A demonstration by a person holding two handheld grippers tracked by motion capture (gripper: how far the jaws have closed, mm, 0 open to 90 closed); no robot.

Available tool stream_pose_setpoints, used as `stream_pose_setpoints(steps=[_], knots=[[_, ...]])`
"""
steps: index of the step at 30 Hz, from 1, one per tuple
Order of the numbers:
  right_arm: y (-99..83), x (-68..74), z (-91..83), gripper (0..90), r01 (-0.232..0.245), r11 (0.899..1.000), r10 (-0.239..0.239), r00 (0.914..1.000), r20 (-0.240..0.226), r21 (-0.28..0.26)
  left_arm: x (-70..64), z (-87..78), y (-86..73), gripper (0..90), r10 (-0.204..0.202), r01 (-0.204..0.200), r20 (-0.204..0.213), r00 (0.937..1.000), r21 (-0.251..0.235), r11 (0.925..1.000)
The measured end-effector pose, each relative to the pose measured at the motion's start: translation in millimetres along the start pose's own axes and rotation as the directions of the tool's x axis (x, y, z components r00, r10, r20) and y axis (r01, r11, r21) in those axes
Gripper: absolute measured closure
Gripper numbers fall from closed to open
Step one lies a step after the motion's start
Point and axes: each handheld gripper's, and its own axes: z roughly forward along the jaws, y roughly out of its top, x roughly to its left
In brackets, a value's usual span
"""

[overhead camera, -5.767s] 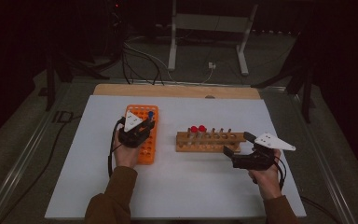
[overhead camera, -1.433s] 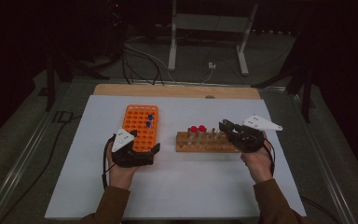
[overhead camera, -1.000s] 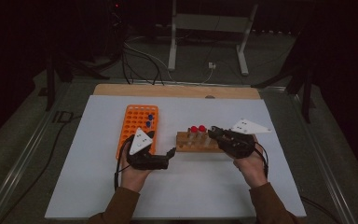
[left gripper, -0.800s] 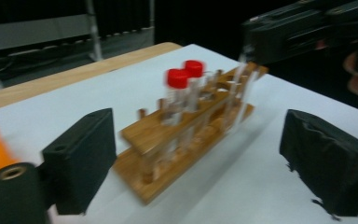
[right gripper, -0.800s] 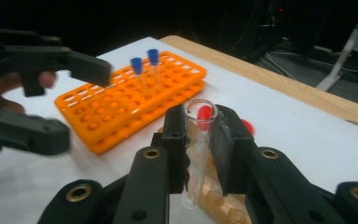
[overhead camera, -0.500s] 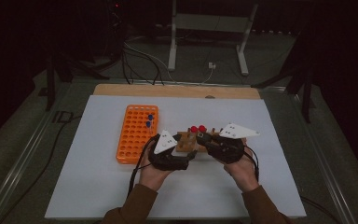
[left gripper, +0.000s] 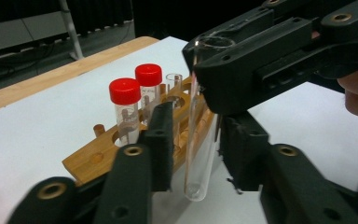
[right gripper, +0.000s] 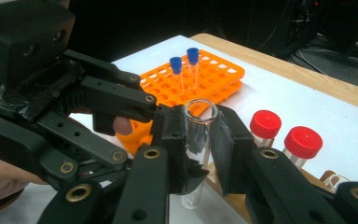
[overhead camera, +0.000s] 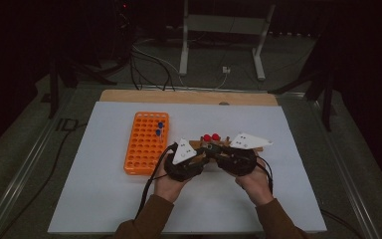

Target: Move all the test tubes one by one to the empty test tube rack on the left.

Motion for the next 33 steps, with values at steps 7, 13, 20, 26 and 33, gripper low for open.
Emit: stream_pose_setpoints(steps=[7,13,20,26,33], knots=[[-0.6,0.1,1.3,76.0,0.002,1.0,-0.002,1.0,-0.003,0.005,-1.1,0.7,-0.5,76.2,0.012,-0.012,0.011,0.9999,0.008,0.9999],[0.8,-2.7,-4.1,56.5,-0.013,0.999,0.012,0.9997,-0.021,-0.036,0.8,0.9,-1.2,76.4,0.01,-0.01,-0.005,0.9999,0.017,0.9998],[-0.5,-10.2,-12.3,33.2,-0.032,0.997,0.034,0.9991,0.025,-0.069,8.4,-5.7,-2.3,76.5,-0.008,0.008,-0.027,0.9996,0.006,0.9999],[-7.4,-15.6,-15.5,20.7,-0.034,0.998,0.039,0.9945,0.097,-0.061,19.3,-15.5,-5.6,76.5,-0.031,0.031,-0.048,0.9984,-0.003,0.9995],[-18.4,-23.6,-19.8,11.3,-0.044,0.997,0.053,0.9872,0.151,-0.059,36.3,-30.4,-11.4,76.5,-0.05,0.049,-0.099,0.9938,-0.01,0.9987]])
